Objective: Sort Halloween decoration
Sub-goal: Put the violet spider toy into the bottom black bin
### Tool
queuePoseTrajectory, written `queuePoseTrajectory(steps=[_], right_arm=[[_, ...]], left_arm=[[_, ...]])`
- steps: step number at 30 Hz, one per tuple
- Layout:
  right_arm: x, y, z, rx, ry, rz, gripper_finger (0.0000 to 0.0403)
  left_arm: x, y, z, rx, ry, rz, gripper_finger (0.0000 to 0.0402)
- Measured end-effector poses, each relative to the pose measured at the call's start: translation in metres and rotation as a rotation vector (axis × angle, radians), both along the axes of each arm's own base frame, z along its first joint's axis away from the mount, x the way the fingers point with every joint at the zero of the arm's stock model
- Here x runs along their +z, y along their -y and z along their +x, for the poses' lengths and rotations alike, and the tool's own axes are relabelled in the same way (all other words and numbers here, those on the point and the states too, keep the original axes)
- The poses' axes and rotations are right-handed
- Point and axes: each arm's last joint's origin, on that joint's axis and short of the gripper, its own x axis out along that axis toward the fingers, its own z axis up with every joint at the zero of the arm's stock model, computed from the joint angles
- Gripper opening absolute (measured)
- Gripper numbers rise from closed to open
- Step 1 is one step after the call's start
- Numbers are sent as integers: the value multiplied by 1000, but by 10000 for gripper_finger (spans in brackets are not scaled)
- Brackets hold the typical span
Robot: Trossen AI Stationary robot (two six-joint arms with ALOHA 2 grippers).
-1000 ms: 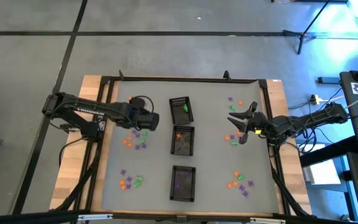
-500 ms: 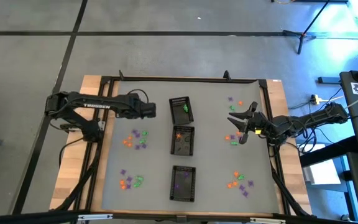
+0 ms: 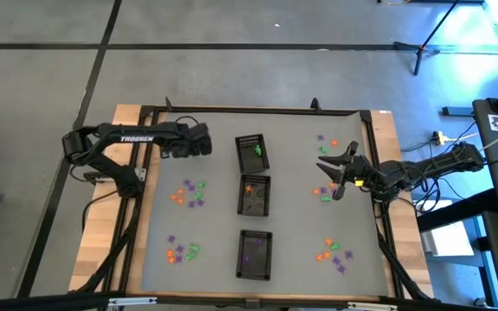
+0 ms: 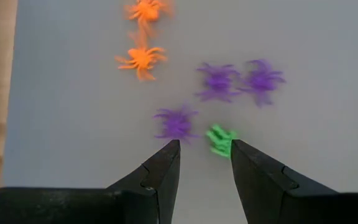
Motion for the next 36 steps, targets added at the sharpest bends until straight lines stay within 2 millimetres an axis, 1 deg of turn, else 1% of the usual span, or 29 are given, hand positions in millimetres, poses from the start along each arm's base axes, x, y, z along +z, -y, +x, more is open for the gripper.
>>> queuePoseTrajectory(steps=[6, 12, 17, 26, 28, 30, 36], right_arm=[[0, 0, 0, 0, 0, 0, 92], [0, 0, 0, 0, 0, 0, 92], [0, 0, 0, 0, 0, 0, 92], [0, 0, 0, 0, 0, 0, 92], [0, 0, 0, 0, 0, 0, 92], [0, 0, 0, 0, 0, 0, 92], [0, 0, 0, 0, 0, 0, 92]], left_arm=[[-12, -6, -12, 47, 1, -40, 135], [-22, -11, -18, 76, 37, -22, 135], [-30, -14, -23, 62, 61, -23, 135], [-33, -19, -29, 91, 84, -39, 133], [-33, -19, -30, 102, 87, -39, 126], [-34, -18, -30, 103, 82, -41, 109], [-34, -16, -28, 91, 76, -34, 31]])
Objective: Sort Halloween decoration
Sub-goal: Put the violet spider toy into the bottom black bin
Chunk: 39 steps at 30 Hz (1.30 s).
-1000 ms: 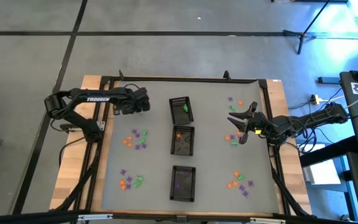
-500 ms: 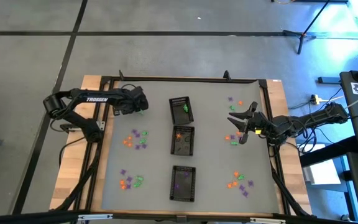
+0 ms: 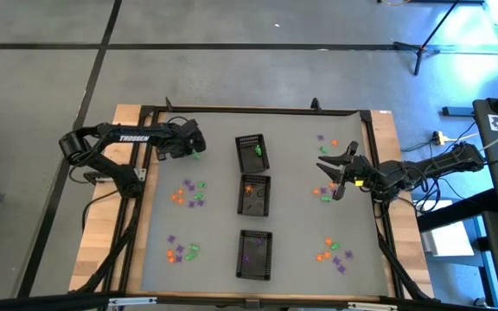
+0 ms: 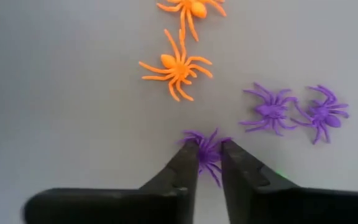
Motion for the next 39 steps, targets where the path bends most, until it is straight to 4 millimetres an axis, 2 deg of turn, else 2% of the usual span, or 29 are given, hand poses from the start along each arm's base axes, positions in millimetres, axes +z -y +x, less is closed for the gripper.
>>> queuePoseTrajectory(steps=[3, 8, 14, 22, 29, 34, 39], right_arm=[[0, 0, 0, 0, 0, 0, 92], [0, 0, 0, -1, 0, 0, 92], [0, 0, 0, 0, 0, 0, 92], [0, 0, 0, -1, 0, 0, 92], [0, 0, 0, 0, 0, 0, 92], [0, 0, 0, 0, 0, 0, 92], [0, 0, 0, 0, 0, 0, 92]], left_arm=[[1, 1, 2, -4, 3, 5, 6], [7, 2, 8, -25, -3, -12, 6], [27, 10, 22, -83, -4, -79, 1], [56, 35, 44, -110, -23, -118, 0], [77, 75, 69, -237, 52, -179, 0], [97, 118, 89, -354, 168, -221, 0], [115, 165, 104, -503, 311, -172, 0]])
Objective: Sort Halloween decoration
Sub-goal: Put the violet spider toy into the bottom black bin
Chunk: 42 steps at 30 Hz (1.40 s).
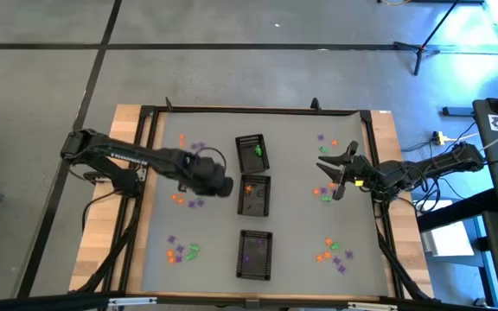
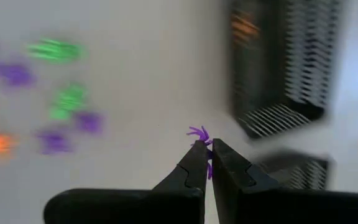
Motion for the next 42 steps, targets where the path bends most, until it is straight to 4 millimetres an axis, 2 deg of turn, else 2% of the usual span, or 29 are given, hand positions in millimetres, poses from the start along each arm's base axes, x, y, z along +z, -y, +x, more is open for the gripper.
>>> queuePoseTrajectory(steps=[7, 11, 15, 19, 25, 35, 38, 42], right_arm=[[0, 0, 0, 0, 0, 0, 92], [0, 0, 0, 0, 0, 0, 92], [0, 0, 0, 0, -2, -1, 92], [0, 0, 0, 0, -1, -1, 92], [0, 0, 0, 0, -2, -1, 92], [-1, 0, 0, 0, -8, -3, 92], [-2, 0, 0, 0, -20, -7, 92], [-3, 0, 0, 0, -32, -11, 92]], left_arm=[[10, 58, 14, -111, 283, 86, 0], [-2, 84, 25, -152, 351, 102, 0], [-22, 99, 41, -178, 383, 75, 0], [-38, 108, 55, -221, 418, -1, 0], [-53, 114, 65, -257, 418, -65, 0], [-60, 121, 70, -281, 452, -93, 1], [-60, 120, 71, -281, 453, -90, 16], [-54, 121, 73, -288, 449, -79, 57]])
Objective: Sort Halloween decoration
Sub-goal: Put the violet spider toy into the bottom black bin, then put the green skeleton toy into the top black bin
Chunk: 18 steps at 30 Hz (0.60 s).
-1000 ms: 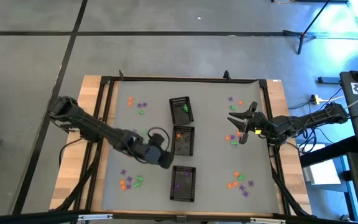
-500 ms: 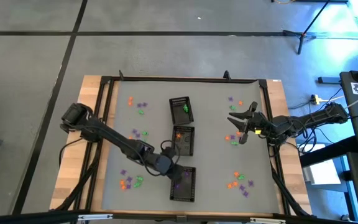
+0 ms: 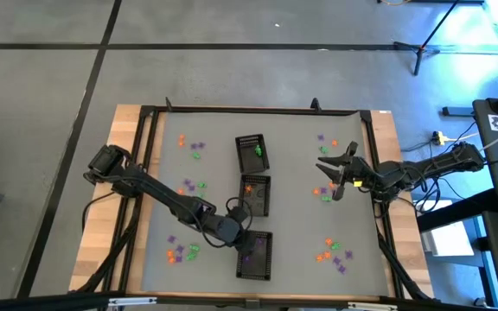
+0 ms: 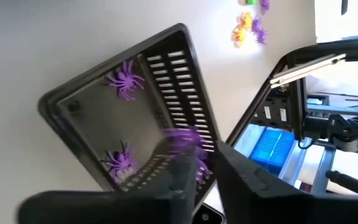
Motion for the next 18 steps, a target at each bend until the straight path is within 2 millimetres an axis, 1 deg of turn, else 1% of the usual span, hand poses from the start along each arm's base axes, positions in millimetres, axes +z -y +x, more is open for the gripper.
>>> queuePoseTrajectory(steps=[7, 10, 12, 15, 18], right_arm=[[0, 0, 0, 0, 0, 0, 92], [0, 0, 0, 0, 0, 0, 92], [0, 0, 0, 0, -1, 0, 92], [0, 0, 0, 0, -2, 0, 92], [-1, 0, 0, 0, -6, -2, 92]], left_arm=[[10, 0, 3, -2, -32, 32, 141], [11, -1, 2, 9, -69, 57, 171], [17, -4, 3, 25, -101, 83, 188], [32, -11, 1, 75, -209, 147, 204], [49, -22, -7, 158, -383, 207, 213]])
